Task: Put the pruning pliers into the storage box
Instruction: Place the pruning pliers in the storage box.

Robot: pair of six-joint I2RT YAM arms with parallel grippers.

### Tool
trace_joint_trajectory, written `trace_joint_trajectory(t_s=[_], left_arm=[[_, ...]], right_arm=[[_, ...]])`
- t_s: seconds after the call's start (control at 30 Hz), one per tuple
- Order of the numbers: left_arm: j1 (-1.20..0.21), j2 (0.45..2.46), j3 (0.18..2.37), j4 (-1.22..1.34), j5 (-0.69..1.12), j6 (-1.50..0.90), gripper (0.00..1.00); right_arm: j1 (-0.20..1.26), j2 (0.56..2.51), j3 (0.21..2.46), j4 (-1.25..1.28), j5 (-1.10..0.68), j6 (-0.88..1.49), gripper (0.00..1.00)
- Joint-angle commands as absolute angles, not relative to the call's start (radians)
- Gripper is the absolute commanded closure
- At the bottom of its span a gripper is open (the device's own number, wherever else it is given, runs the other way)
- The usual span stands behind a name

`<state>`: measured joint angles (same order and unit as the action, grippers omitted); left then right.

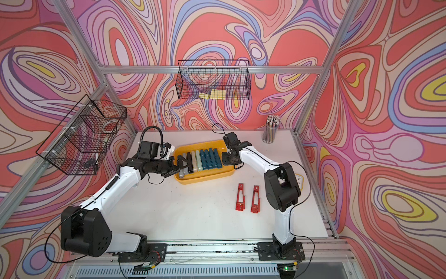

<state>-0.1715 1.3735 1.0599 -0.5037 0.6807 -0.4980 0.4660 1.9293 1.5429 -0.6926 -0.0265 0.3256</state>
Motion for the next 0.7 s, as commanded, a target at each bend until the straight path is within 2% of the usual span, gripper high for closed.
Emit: trace_joint_trajectory(t_s=[0.0, 0.43, 0.67], left_arm=[[-0.188, 1.339, 1.013, -0.480, 0.729, -0.504, 0.01], [-0.323, 1.252, 0.949, -0.465, 0.687, -0.560, 0.01], [-0.368, 1.223, 0.926, -0.469, 0.675, -0.568, 0.01]], right_arm=[[0.472, 1.854, 1.473, -0.673, -0.029, 0.369, 0.63], [0.564, 1.534, 1.154, -0.691, 0.075, 0.534, 0.63], [0.671, 1.449, 1.020, -0.693, 0.139, 0.664, 0.63]])
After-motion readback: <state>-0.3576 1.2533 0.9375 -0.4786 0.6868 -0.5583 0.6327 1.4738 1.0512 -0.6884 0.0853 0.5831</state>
